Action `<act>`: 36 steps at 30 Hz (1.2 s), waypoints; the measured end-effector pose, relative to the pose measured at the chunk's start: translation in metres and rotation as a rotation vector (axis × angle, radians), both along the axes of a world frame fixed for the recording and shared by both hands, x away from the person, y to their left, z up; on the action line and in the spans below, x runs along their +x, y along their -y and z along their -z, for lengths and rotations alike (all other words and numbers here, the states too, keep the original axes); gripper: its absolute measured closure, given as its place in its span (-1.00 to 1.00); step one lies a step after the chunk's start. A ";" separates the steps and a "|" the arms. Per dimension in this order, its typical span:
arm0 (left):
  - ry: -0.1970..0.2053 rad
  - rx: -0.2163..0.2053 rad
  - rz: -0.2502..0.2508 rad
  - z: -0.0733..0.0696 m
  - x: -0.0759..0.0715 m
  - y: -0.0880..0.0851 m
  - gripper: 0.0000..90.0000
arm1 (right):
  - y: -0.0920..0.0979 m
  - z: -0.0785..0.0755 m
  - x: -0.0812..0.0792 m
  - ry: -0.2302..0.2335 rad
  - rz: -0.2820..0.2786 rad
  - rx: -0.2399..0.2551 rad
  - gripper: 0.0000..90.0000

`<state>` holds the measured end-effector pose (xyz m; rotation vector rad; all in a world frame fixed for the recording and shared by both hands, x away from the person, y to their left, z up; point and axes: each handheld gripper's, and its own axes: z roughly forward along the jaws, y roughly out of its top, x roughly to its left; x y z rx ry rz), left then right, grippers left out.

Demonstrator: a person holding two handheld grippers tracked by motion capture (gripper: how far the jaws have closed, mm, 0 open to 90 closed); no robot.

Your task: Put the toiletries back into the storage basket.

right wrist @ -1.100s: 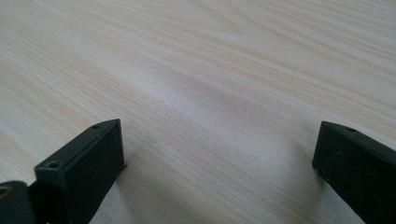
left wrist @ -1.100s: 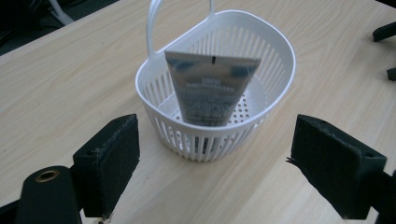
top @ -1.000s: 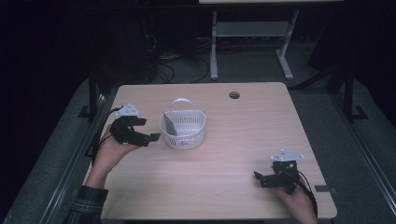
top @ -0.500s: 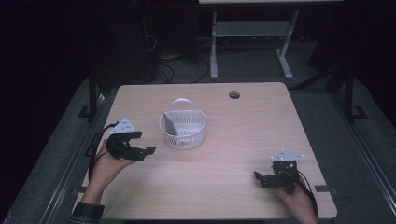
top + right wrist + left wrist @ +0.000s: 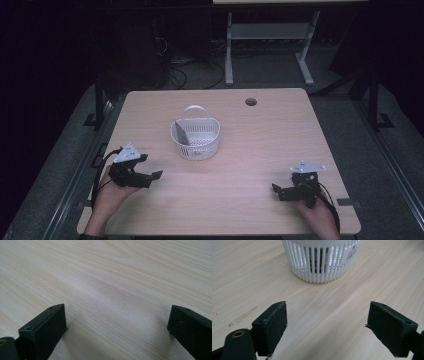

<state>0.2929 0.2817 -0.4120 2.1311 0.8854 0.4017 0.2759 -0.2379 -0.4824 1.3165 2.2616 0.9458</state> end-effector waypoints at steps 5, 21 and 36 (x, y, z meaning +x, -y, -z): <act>-0.004 0.000 -0.014 0.012 -0.010 -0.006 -0.66 | 0.000 0.000 0.000 0.000 0.001 0.001 -0.97; -0.047 0.093 -0.051 0.048 -0.030 -0.017 -0.66 | 0.000 0.000 0.000 -0.001 0.000 0.000 -0.97; -0.032 0.051 -0.039 0.062 -0.030 -0.024 -0.71 | 0.000 0.000 0.000 0.000 0.000 -0.001 -0.97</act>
